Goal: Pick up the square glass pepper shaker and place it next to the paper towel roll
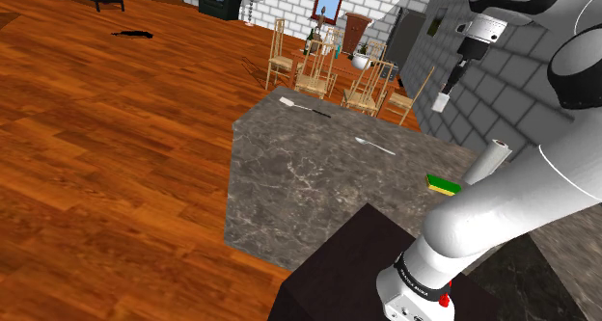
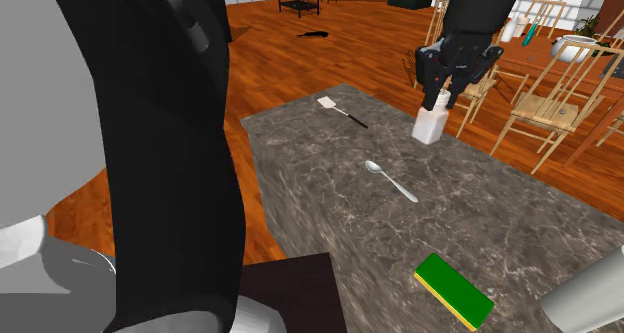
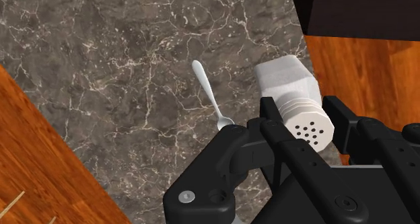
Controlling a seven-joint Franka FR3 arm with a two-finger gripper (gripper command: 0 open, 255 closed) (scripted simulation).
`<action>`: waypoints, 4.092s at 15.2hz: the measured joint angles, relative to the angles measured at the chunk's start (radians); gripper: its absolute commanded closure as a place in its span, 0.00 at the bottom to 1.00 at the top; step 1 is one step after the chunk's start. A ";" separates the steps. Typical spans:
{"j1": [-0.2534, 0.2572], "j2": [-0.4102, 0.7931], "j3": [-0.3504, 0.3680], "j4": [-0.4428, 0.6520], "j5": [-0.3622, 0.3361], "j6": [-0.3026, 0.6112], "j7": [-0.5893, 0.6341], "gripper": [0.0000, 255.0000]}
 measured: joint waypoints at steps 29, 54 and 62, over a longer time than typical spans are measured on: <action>-0.258 0.377 -0.638 0.267 0.232 -0.035 -0.896 1.00; -0.184 0.266 -0.633 -0.124 0.129 0.320 -0.832 1.00; -0.197 0.309 -0.635 -0.213 0.172 0.422 -0.864 1.00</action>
